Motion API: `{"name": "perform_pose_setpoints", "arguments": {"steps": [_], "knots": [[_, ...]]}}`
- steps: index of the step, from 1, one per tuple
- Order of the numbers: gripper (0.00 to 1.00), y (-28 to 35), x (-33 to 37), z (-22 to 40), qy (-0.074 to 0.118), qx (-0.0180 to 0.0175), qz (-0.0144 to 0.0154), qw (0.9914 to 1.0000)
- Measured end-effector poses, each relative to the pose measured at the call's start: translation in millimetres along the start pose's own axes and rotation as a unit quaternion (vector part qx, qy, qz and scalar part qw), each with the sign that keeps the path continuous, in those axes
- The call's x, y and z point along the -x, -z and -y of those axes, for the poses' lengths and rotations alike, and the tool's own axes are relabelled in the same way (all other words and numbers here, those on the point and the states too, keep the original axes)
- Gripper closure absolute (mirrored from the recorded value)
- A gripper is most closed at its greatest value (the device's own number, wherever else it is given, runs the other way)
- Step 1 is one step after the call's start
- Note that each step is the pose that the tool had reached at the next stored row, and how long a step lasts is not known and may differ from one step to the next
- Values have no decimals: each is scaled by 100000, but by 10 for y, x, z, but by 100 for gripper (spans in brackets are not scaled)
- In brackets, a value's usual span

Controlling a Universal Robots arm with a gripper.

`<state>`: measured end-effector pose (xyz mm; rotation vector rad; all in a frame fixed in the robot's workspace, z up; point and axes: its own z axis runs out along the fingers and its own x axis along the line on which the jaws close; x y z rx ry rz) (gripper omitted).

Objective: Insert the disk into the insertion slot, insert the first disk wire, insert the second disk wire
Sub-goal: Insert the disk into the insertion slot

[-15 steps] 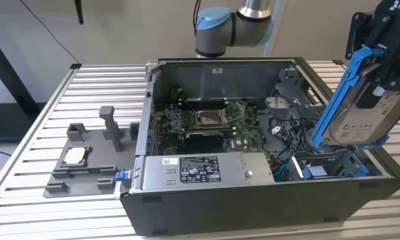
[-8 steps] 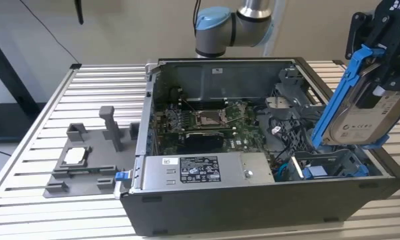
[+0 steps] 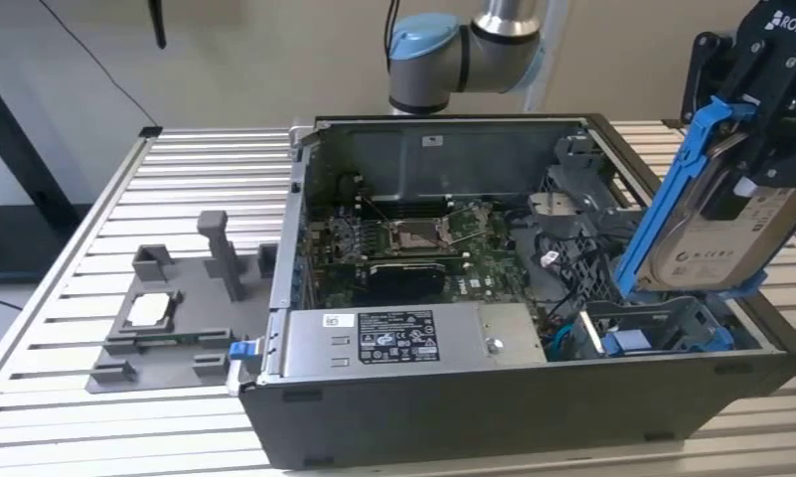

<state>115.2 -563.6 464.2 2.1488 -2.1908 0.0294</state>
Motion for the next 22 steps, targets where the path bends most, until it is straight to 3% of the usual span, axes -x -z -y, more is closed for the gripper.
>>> {"name": "perform_pose_setpoints", "arguments": {"steps": [17,22], "knots": [[67,-51,4,2,-136,9,13,100000],[67,-123,8,4,-121,17,439,99999]]}}
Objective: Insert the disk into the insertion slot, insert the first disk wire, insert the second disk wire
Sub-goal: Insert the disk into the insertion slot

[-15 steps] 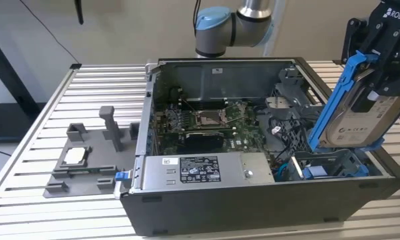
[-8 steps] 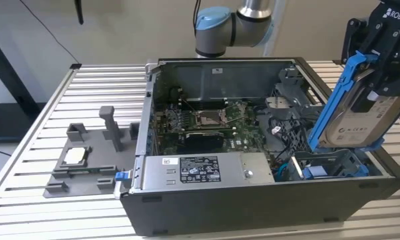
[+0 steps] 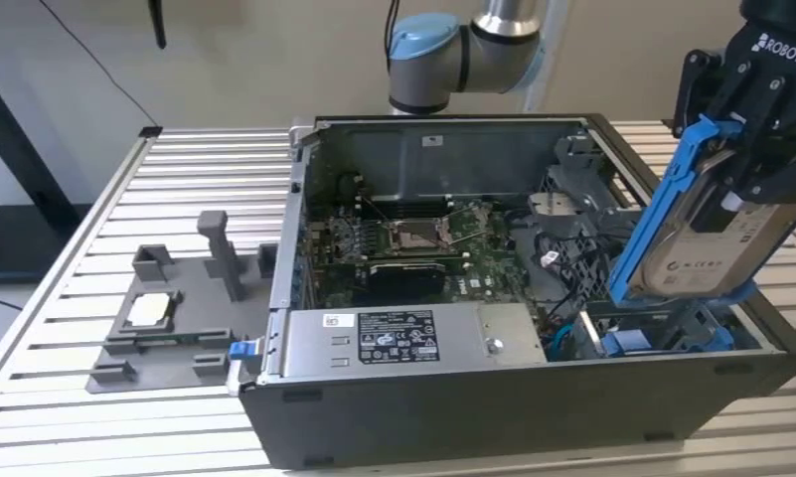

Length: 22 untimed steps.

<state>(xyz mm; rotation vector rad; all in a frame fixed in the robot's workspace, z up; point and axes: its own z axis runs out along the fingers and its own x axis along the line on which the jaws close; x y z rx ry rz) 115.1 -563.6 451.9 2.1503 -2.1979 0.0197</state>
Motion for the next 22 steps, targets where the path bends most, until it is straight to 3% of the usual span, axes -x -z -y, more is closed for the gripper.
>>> {"name": "perform_pose_setpoints", "arguments": {"steps": [10,22], "knots": [[67,-179,15,7,6,2,76,100000],[67,-330,45,18,6,-8,72,100000]]}}
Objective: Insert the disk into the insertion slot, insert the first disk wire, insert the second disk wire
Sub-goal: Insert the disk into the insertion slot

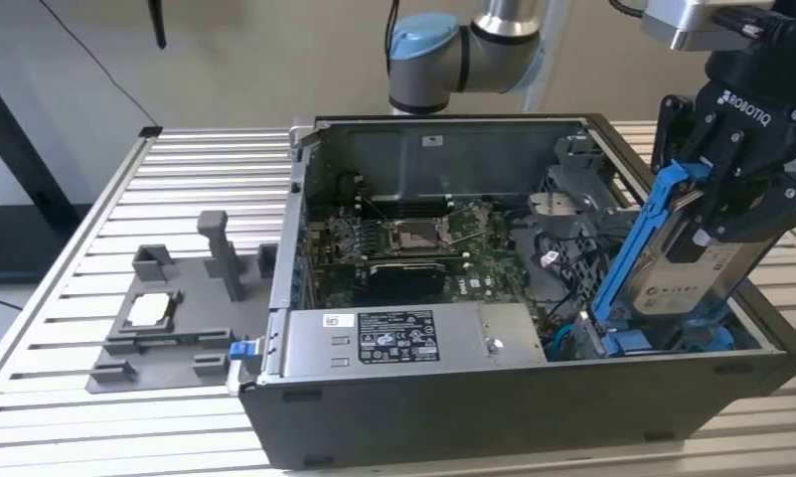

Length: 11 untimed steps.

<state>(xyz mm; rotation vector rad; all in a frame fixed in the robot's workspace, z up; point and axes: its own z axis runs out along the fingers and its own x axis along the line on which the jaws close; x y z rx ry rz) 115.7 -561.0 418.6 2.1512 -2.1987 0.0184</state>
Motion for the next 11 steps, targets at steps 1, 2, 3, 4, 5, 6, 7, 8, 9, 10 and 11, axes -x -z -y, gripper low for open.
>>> {"name": "perform_pose_setpoints", "arguments": {"steps": [1,2,3,4,5,6,7,8,9,10,11], "knots": [[67,-10,3,2,-2,-3,5,100000],[67,-18,5,4,-2,-10,-1,100000],[67,-27,8,6,-3,-15,9,100000],[67,-36,11,9,0,-19,14,100000],[67,-47,15,12,-3,-24,20,100000],[67,-56,18,15,-1,-27,18,100000],[67,-66,22,17,-2,-31,16,100000],[67,-76,26,19,-2,-32,24,100000],[67,-88,30,21,0,-33,46,100000],[67,-101,34,23,0,-33,83,100000],[67,-116,38,25,4,-34,157,100000]]}}
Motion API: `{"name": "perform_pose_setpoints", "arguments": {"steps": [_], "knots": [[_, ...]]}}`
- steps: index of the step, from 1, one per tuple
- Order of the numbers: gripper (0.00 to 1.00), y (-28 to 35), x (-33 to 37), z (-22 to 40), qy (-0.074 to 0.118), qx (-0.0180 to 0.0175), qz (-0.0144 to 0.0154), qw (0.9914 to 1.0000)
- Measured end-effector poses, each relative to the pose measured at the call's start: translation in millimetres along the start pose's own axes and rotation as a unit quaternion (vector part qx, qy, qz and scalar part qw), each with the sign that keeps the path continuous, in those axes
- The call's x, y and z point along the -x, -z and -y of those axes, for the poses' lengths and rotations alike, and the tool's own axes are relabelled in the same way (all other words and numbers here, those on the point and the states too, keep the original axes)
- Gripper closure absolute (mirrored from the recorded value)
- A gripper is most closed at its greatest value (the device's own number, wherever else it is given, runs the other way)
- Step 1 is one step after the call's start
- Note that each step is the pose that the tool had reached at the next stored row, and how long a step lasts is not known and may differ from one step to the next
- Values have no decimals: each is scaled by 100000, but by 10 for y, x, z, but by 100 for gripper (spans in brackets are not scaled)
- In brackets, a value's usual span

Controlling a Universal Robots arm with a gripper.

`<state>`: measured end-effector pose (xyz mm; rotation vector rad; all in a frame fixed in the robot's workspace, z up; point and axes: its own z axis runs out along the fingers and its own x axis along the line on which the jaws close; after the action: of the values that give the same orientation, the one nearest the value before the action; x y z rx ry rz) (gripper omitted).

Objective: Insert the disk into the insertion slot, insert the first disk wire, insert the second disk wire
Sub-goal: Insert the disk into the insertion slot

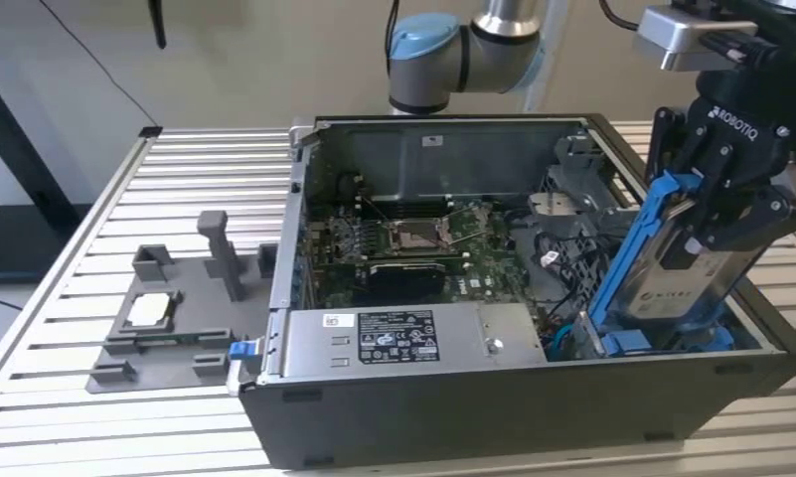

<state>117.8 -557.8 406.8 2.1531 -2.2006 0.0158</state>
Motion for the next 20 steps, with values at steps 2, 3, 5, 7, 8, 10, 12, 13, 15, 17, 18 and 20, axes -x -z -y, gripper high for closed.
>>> {"name": "perform_pose_setpoints", "arguments": {"steps": [2,3,5,7,8,10,12,13,15,17,18,20], "knots": [[67,-30,6,3,8,11,263,100000],[67,-43,8,5,14,15,381,99999],[67,-67,14,7,21,17,721,99997],[67,-92,19,8,40,28,1128,99994],[67,-102,21,8,41,42,1241,99992],[67,-139,26,9,51,35,1489,99989],[67,-171,29,11,59,35,1549,99988],[67,-175,29,11,60,36,1571,99988],[67,-176,29,11,58,37,1579,99988],[67,-178,29,11,60,36,1590,99987],[67,-178,29,11,60,36,1586,99987],[67,-182,32,12,69,28,1684,99986]]}}
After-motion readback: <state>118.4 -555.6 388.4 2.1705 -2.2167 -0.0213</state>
